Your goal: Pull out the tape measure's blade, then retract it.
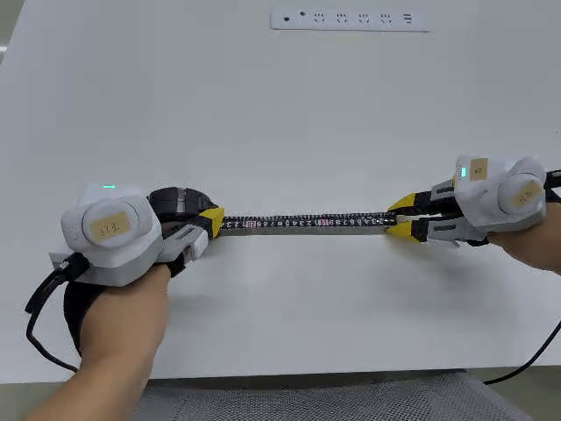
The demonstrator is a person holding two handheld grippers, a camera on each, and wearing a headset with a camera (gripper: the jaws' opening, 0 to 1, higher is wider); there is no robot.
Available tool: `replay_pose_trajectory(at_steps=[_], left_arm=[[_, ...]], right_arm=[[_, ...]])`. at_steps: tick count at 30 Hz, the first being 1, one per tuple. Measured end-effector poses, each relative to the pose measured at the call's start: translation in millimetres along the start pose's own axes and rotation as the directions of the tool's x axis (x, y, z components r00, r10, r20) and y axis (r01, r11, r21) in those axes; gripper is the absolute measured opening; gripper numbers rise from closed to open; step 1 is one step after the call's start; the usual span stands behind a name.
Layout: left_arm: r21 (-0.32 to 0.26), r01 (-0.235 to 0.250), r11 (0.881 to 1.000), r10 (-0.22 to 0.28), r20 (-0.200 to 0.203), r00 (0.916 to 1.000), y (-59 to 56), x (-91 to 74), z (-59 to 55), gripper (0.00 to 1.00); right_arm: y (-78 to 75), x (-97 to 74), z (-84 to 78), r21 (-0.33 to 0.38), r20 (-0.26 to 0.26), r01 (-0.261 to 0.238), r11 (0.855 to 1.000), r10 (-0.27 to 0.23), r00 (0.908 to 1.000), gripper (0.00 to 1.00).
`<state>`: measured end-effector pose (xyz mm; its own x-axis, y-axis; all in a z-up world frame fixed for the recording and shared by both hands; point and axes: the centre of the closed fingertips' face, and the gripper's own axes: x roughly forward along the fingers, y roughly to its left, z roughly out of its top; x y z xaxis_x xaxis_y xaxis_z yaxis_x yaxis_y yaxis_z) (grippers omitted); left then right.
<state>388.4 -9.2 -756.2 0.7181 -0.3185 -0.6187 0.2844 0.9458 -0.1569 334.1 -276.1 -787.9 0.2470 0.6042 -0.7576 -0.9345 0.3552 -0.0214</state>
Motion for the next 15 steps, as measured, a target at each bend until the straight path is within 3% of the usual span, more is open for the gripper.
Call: replay_pose_trajectory(at_steps=[15], left_arm=[[-0.008, 0.004, 1.000, -0.004, -0.002, 1.0000, 0.0, -0.4, 0.2, 0.56]], right_arm=[[0.3, 12.1, 18.9, -0.010, 0.025, -0.018, 1.000, 0.018, 0.9995, 0.09]])
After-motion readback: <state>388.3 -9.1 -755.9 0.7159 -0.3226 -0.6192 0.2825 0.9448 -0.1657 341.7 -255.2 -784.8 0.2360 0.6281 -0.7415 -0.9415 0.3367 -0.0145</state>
